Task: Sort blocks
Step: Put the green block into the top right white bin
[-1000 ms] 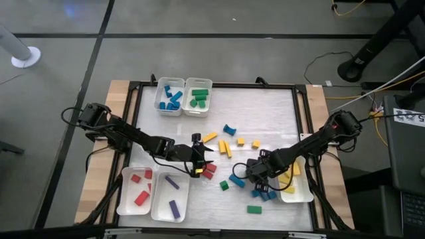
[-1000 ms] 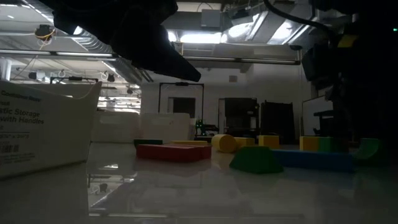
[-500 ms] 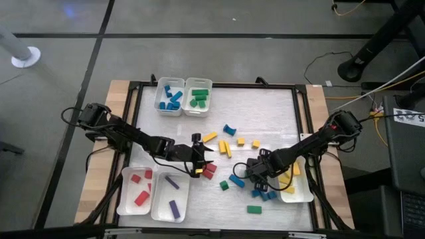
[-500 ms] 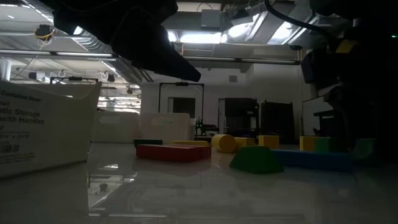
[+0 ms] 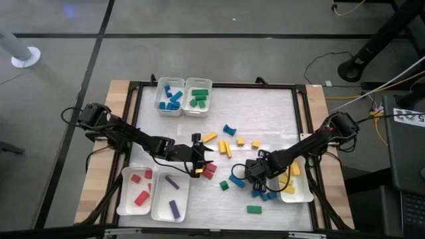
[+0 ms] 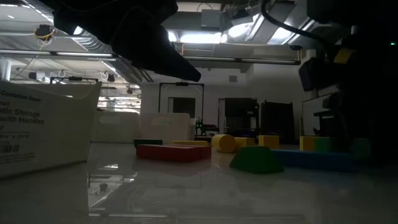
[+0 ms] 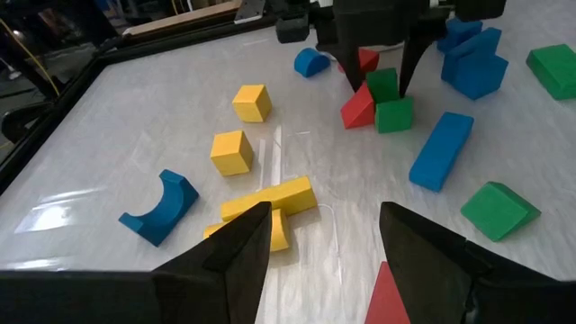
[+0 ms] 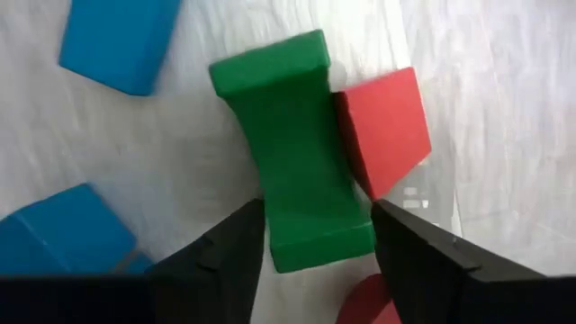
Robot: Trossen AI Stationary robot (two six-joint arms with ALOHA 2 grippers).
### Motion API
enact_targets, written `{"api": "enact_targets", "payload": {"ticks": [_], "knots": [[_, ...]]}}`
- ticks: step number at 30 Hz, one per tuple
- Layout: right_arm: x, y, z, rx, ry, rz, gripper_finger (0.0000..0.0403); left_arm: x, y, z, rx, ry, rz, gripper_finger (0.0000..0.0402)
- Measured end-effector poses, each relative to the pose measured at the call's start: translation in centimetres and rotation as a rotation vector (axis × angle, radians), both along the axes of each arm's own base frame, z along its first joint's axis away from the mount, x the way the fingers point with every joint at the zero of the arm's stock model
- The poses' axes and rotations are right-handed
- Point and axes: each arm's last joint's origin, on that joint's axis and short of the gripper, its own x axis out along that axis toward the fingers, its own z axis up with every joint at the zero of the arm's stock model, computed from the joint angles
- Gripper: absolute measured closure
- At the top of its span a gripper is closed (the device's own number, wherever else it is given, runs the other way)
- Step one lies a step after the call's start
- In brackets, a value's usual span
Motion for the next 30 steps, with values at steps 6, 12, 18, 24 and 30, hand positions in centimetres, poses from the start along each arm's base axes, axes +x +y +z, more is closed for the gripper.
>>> {"api": "enact_targets", "payload": {"ticks": [6, 12, 18, 24, 30], "knots": [[0.1, 0.1, -0.5, 0.001, 0.024, 0.002, 0.0254, 0.0, 0.0, 0.0, 0.000, 0.001, 0.000, 0.0205], [0.4, 0.2, 0.1, 0.011, 0.016, 0.013, 0.0272, 0.0, 0.0, 0.0, 0.000, 0.000, 0.000, 0.0205], [1.0, 0.6, 0.7, 0.037, -0.013, 0.035, 0.0263, 0.0, 0.0, 0.0, 0.000, -0.001, 0.000, 0.0205], [1.5, 0.9, 1.5, 0.063, -0.031, 0.038, 0.0266, 0.0, 0.0, 0.0, -0.001, -0.002, 0.000, 0.0205], [2.6, 1.3, 2.9, 0.066, -0.091, 0.035, 0.0262, 0.1, -0.1, 0.1, -0.051, -0.015, 0.002, 0.0205]]}}
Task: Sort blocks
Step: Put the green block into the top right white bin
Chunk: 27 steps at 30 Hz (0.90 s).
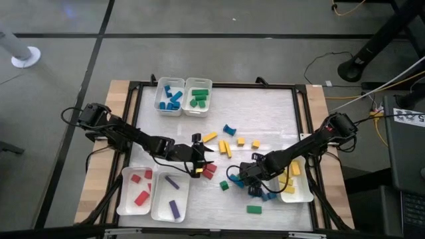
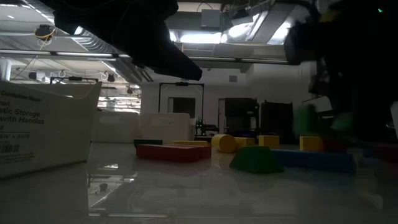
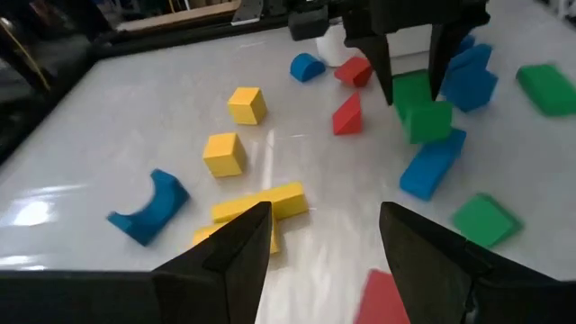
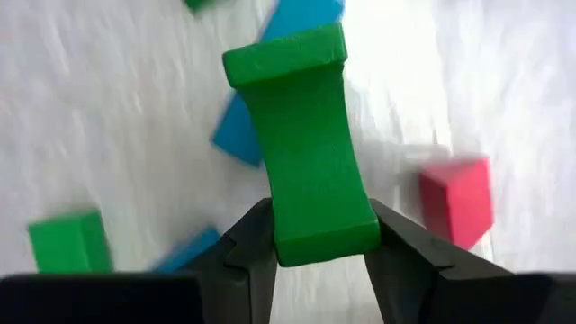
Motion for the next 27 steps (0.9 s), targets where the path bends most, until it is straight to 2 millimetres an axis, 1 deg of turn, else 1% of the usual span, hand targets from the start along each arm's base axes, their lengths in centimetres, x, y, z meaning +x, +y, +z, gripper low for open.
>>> {"api": "enact_targets", "payload": {"ticks": [2, 5, 11, 14, 15, 17, 21, 23, 25, 27], "knots": [[0.5, 0.1, 0.7, -0.015, -0.037, -0.008, 0.0259, 0.0, -0.1, 0.0, -0.045, -0.006, -0.009, 0.0205], [1.1, 0.2, 1.6, -0.062, -0.100, -0.027, 0.0260, 0.2, -0.3, 0.3, -0.165, -0.034, -0.023, 0.0205], [2.4, 0.1, 3.1, -0.222, -0.270, -0.100, 0.0262, 0.5, -0.2, 1.0, -0.504, -0.140, 0.108, 0.0205], [2.8, 0.0, 3.5, -0.305, -0.346, -0.096, 0.0260, 0.7, 0.2, 1.1, -0.578, -0.158, 0.147, 0.0205], [2.9, 0.0, 3.6, -0.325, -0.360, -0.092, 0.0260, 0.7, 0.2, 1.1, -0.573, -0.157, 0.146, 0.0205], [3.1, 0.1, 3.7, -0.343, -0.388, -0.072, 0.0261, 0.6, 0.1, 1.1, -0.497, -0.147, 0.114, 0.0205], [3.3, 0.1, 3.9, -0.354, -0.413, -0.045, 0.0261, 0.5, -0.3, 1.0, -0.220, -0.116, -0.018, 0.0205], [3.3, 0.1, 3.9, -0.353, -0.413, -0.045, 0.0259, 0.4, -0.6, 1.0, -0.113, -0.108, -0.077, 0.0205], [3.3, 0.1, 3.9, -0.352, -0.414, -0.045, 0.0259, 0.3, -1.0, 1.0, -0.042, -0.103, -0.119, 0.0205], [3.3, 0.2, 3.9, -0.350, -0.419, -0.047, 0.0260, 0.3, -1.2, 1.0, -0.015, -0.106, -0.139, 0.0205]]}}
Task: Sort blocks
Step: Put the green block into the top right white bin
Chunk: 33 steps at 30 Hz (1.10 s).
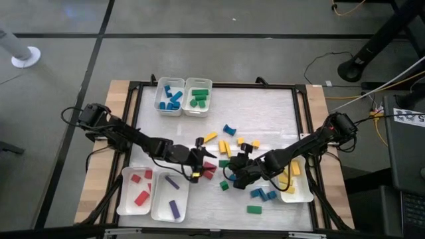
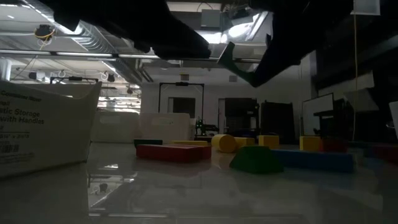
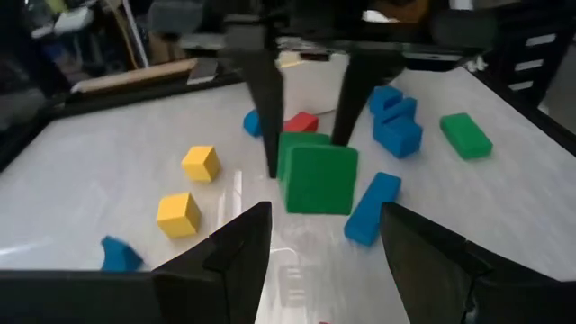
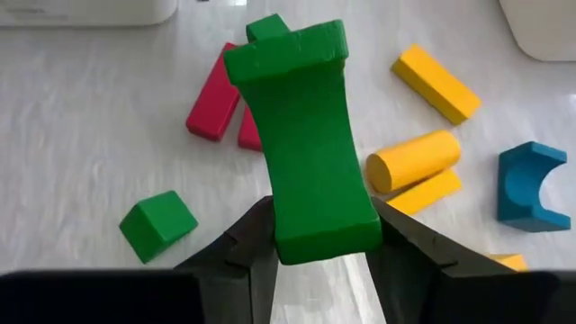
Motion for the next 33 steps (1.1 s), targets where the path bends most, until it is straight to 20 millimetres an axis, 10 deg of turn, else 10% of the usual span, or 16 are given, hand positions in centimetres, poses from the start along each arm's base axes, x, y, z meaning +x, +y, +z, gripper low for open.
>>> {"api": "enact_targets", "payload": {"ticks": [33], "knots": [[2.1, -1.5, 0.9, 0.140, -0.126, -0.012, 0.0258, 0.3, 0.6, 0.4, 0.049, -0.039, -0.003, 0.0234]]}}
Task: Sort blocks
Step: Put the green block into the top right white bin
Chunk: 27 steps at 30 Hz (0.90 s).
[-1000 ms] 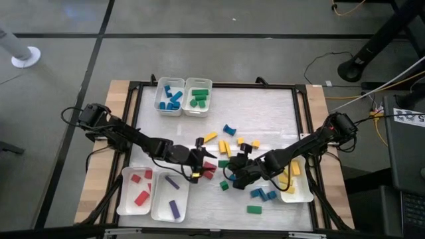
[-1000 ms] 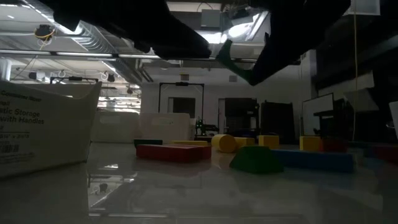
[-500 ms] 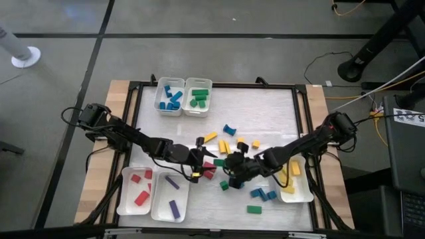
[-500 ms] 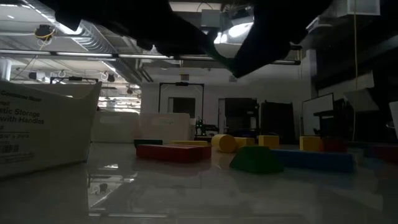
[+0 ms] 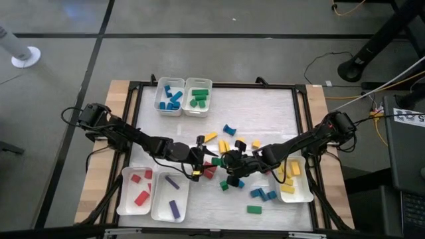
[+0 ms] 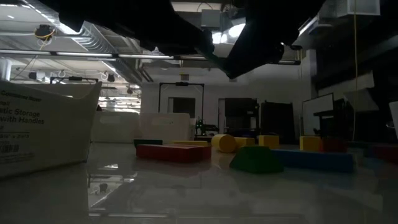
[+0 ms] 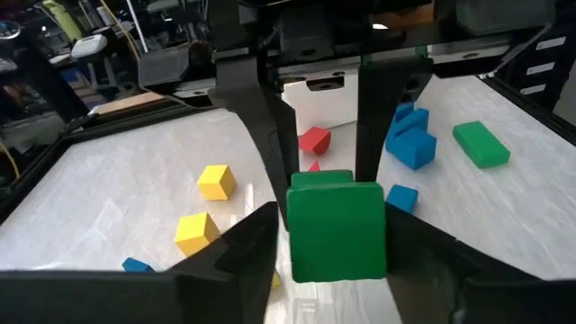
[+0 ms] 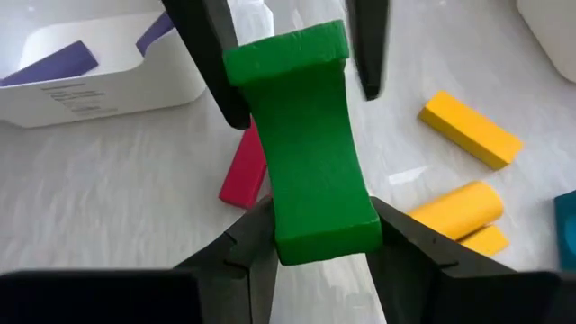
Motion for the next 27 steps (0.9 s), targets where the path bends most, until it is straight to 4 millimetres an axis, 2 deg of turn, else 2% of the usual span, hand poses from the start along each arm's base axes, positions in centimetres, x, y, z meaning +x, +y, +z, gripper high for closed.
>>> {"api": "enact_targets", "payload": {"ticks": [5, 13, 27], "knots": [[0.00, -0.05, -0.02, -0.018, 0.002, 0.009, 0.0258, 0.05, 0.18, 0.01, -0.003, -0.001, 0.008, 0.0284], [0.02, -0.03, 0.02, -0.018, -0.003, 0.007, 0.0254, 0.04, 0.16, 0.01, -0.010, -0.001, 0.011, 0.0284], [0.09, 0.00, 0.08, -0.018, -0.013, 0.005, 0.0149, 0.05, 0.20, 0.01, -0.004, -0.001, 0.014, 0.0284]]}}
